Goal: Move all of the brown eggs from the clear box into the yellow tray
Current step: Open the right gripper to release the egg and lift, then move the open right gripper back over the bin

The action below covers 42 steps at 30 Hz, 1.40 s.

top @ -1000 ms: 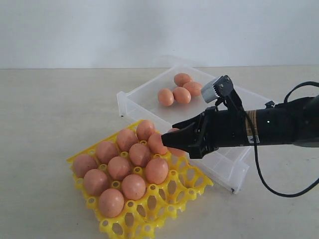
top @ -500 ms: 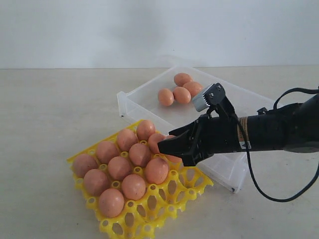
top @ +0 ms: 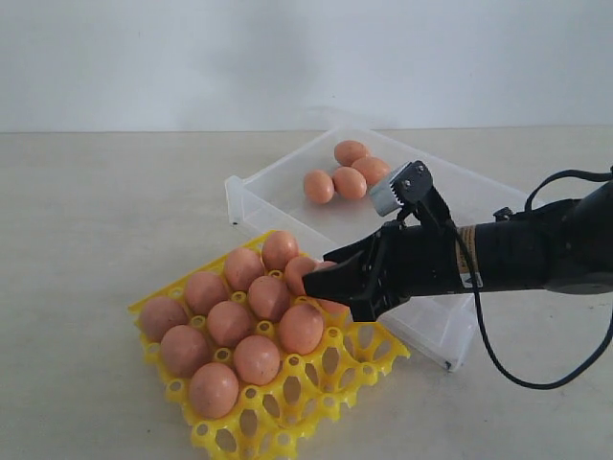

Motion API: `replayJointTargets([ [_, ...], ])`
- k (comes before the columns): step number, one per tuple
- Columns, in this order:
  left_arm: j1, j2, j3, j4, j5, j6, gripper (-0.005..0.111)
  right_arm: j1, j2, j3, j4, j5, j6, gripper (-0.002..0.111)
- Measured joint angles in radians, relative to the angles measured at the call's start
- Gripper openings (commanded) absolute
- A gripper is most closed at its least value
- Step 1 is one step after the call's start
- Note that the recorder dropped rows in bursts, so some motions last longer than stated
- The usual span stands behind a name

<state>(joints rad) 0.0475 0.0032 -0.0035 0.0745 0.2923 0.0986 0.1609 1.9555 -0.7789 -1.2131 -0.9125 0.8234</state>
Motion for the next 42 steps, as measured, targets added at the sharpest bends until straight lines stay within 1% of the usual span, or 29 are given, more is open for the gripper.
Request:
replayJointTargets([
  [2,0.0,0.0,0.0,0.0,0.0,0.0,0.004,0.0,0.0,0.0,-0.004,-0.002,0.005,0.05],
  [4,0.0,0.0,0.0,0.0,0.0,0.0,0.004,0.0,0.0,-0.002,-0.007,-0.002,0.006,0.052],
  [12,0.0,0.0,0.0,0.0,0.0,0.0,0.004,0.0,0.0,-0.002,-0.01,-0.009,0.006,0.053],
  [16,0.0,0.0,0.0,0.0,0.0,0.0,0.004,0.0,0.0,-0.002,0.026,-0.011,0.011,0.053],
  [22,0.0,0.0,0.0,0.0,0.0,0.0,0.004,0.0,-0.014,-0.002,0.153,-0.009,0.017,0.053],
  [25,0.0,0.0,0.0,0.0,0.0,0.0,0.004,0.0,-0.068,0.0,0.232,-0.009,0.012,0.052],
  [27,0.0,0.0,0.0,0.0,0.0,0.0,0.004,0.0,-0.118,0.0,0.314,-0.009,-0.025,0.052],
  [30,0.0,0.0,0.0,0.0,0.0,0.0,0.004,0.0,-0.194,-0.003,0.463,0.008,-0.142,0.052],
  [31,0.0,0.0,0.0,0.0,0.0,0.0,0.004,0.0,-0.222,-0.014,0.506,0.049,-0.182,0.052],
  [33,0.0,0.0,0.0,0.0,0.0,0.0,0.004,0.001,-0.265,-0.058,0.552,0.205,-0.22,0.052],
  [36,0.0,0.0,0.0,0.0,0.0,0.0,0.004,0.027,-0.293,-0.193,0.569,0.642,-0.243,0.053],
  [39,0.0,0.0,0.0,0.0,0.0,0.0,0.004,0.072,-0.265,-0.373,0.578,1.106,-0.317,0.053],
  [40,0.0,0.0,0.0,0.0,0.0,0.0,0.004,0.1,-0.23,-0.496,0.63,1.324,-0.414,0.053],
  [41,0.0,0.0,0.0,0.0,0.0,0.0,0.004,0.112,-0.208,-0.561,0.679,1.408,-0.478,0.053],
  [42,0.0,0.0,0.0,0.0,0.0,0.0,0.004,0.127,-0.161,-0.681,0.813,1.533,-0.616,0.053],
])
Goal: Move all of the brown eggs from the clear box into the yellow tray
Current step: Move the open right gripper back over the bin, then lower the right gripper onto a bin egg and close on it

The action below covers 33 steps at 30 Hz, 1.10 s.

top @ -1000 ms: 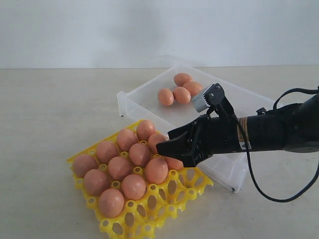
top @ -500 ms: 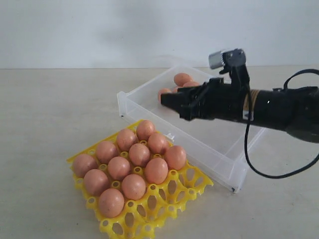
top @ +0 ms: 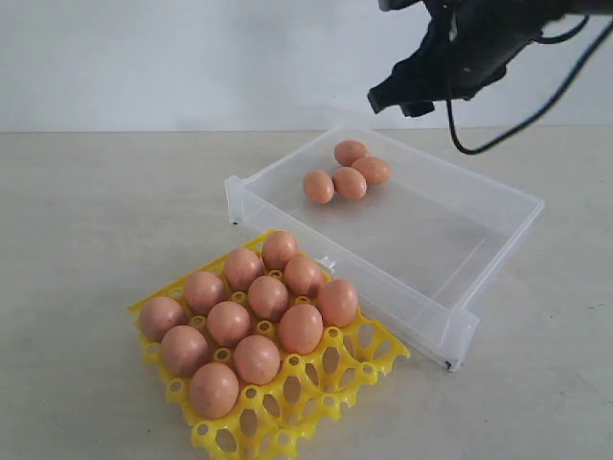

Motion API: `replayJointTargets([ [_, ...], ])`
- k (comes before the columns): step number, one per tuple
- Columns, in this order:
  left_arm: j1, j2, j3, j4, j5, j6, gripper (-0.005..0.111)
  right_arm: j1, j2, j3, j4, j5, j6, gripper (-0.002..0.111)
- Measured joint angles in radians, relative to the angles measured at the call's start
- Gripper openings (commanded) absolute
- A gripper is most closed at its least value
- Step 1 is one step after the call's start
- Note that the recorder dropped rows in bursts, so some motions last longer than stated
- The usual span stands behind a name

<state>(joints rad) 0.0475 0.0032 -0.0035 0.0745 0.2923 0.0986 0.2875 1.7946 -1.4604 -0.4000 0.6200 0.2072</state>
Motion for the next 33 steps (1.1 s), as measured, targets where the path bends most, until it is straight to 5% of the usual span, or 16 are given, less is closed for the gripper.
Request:
replayJointTargets([
  [5,0.0,0.0,0.0,0.0,0.0,0.0,0.004,0.011,0.319,-0.468,0.259,0.346,-0.272,0.053],
  [8,0.0,0.0,0.0,0.0,0.0,0.0,0.004,0.011,0.453,-0.571,0.272,0.365,-0.331,0.053],
  [24,0.0,0.0,0.0,0.0,0.0,0.0,0.004,0.011,0.626,-0.59,0.285,0.016,-0.372,0.052],
  [33,0.0,0.0,0.0,0.0,0.0,0.0,0.004,0.011,0.688,-0.591,0.287,0.023,-0.372,0.052],
])
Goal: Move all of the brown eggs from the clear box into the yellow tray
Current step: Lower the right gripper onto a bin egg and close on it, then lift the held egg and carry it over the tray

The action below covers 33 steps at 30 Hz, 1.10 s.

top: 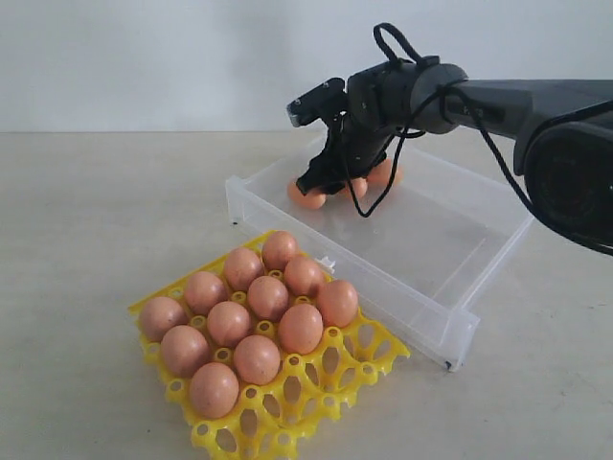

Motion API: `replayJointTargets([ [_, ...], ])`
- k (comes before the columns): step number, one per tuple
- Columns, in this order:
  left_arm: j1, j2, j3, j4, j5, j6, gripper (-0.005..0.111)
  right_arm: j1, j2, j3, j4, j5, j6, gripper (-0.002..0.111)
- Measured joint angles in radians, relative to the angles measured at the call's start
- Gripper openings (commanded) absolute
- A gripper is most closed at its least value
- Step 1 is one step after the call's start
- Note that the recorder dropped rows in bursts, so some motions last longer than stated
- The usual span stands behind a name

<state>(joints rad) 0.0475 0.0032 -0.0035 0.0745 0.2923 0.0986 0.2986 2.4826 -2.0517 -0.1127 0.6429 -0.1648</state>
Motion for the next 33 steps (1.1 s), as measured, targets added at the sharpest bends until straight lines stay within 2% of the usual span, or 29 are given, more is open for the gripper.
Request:
replayJointTargets([
  [3,0.0,0.0,0.0,0.0,0.0,0.0,0.004,0.0,0.004,0.0,0.0,-0.002,0.0,0.05],
  [5,0.0,0.0,0.0,0.0,0.0,0.0,0.004,0.0,0.007,-0.002,0.0,-0.01,0.0,0.025],
  [6,0.0,0.0,0.0,0.0,0.0,0.0,0.004,0.0,0.007,-0.002,0.0,-0.01,0.0,0.006],
  [7,0.0,0.0,0.0,0.0,0.0,0.0,0.004,0.0,0.007,-0.004,0.0,-0.009,0.004,0.0],
  [13,0.0,0.0,0.0,0.0,0.0,0.0,0.004,0.0,0.009,-0.006,0.0,0.002,0.023,0.0],
  [24,0.0,0.0,0.0,0.0,0.0,0.0,0.004,0.0,-0.119,0.025,0.046,0.147,0.185,0.0],
  [27,0.0,0.0,0.0,0.0,0.0,0.0,0.004,0.0,-0.179,0.119,0.1,0.078,0.201,0.0],
  [33,0.0,0.0,0.0,0.0,0.0,0.0,0.004,0.0,-0.432,0.487,0.147,-0.272,0.242,0.0],
])
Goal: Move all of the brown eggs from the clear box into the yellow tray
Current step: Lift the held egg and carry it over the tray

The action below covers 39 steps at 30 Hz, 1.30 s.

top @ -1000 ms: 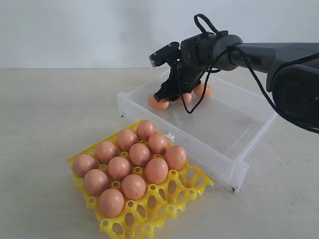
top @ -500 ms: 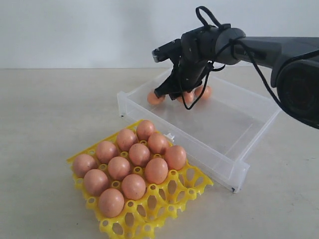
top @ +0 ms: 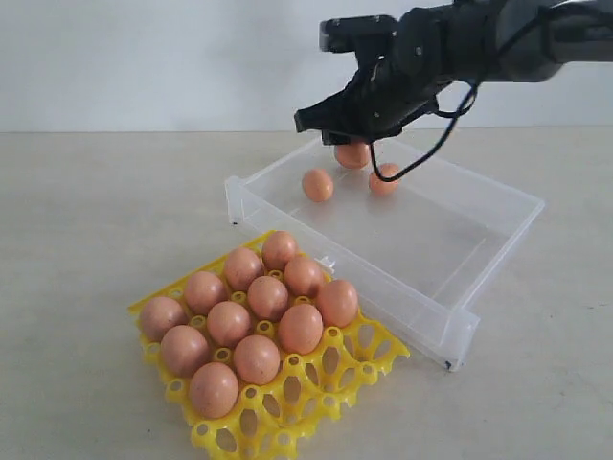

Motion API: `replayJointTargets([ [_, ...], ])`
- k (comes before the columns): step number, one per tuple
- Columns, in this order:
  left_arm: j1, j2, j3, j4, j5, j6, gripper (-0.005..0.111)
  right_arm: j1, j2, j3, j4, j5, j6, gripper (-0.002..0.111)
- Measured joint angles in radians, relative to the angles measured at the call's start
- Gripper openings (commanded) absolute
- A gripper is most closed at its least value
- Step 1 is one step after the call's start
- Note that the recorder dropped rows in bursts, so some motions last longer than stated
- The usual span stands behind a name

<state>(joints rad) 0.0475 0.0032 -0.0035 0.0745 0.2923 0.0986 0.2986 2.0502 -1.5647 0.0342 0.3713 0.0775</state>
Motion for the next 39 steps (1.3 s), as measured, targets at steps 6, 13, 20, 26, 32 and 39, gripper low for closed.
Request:
replayJointTargets([
  [6,0.0,0.0,0.0,0.0,0.0,0.0,0.004,0.0,-0.276,0.507,0.003,-0.55,0.018,0.0],
  [13,0.0,0.0,0.0,0.0,0.0,0.0,0.004,0.0,-0.47,0.916,0.003,-0.911,0.086,0.0],
  [20,0.0,0.0,0.0,0.0,0.0,0.0,0.004,0.0,-0.539,1.046,0.003,-0.956,0.131,0.0],
  [26,0.0,0.0,0.0,0.0,0.0,0.0,0.004,0.0,-0.539,1.05,0.003,-0.914,0.196,0.0],
  [32,0.0,0.0,0.0,0.0,0.0,0.0,0.004,0.0,-0.539,1.052,0.003,-0.939,0.204,0.0],
  [39,0.0,0.0,0.0,0.0,0.0,0.0,0.004,0.0,-0.539,1.052,0.003,-1.304,0.204,0.0],
])
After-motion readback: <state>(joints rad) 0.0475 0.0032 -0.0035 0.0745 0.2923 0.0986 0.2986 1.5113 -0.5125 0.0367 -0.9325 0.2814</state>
